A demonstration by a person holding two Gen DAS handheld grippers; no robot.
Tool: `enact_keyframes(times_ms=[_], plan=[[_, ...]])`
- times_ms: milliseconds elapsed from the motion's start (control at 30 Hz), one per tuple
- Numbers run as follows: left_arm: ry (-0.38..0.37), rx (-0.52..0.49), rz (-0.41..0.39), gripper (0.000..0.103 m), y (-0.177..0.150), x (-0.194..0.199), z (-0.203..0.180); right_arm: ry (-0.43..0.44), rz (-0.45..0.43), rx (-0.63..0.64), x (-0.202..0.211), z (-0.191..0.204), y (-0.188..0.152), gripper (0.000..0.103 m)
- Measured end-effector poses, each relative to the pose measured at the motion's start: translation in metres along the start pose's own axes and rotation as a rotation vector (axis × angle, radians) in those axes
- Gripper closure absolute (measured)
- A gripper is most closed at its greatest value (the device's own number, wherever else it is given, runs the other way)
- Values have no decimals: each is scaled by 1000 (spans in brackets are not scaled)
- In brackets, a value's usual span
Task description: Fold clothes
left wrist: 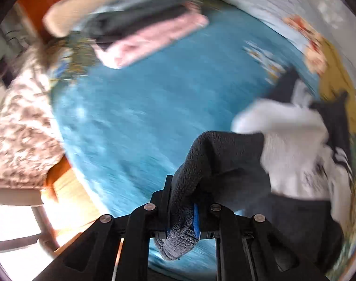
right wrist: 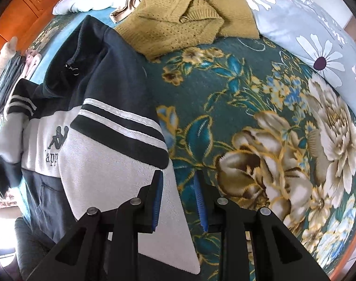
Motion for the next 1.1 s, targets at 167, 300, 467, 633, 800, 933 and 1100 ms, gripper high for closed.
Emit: enact_keyframes(times_ms=[167,300,467,633,800,933,1100], plan=[[100,162,-25,88,24,-13,55,2,9,-5,1,-1,5,75],[146,238,-3,88,31,-28,72,-9,22,-16,7,-8,12,75],[133,282,29,88,44,-48,76,-3,14,8,13,-18,12,75],[40,295,33,85,46,-47,57,6,13,26,11,-19,5,75],[-7,326,-26,61,48,-18,45,30,7,35,10,-17,-4,59],[-60,324,-135,39,47,17,18,62,14,44,10,-12,-11,57],[-168,162,-99,39,19,18,-71,130,61,-16,5,-22,-36,47]])
Point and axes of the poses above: each gripper's, at about its wrist camera, not at the fingertips, and x roughly against the way its jaws point, z to its left, y to its top, the point moved 9 cm from there along -x, roughly the way its jaws point, and after that the axes turned 2 degrees about -x, right-handed, at the moved point
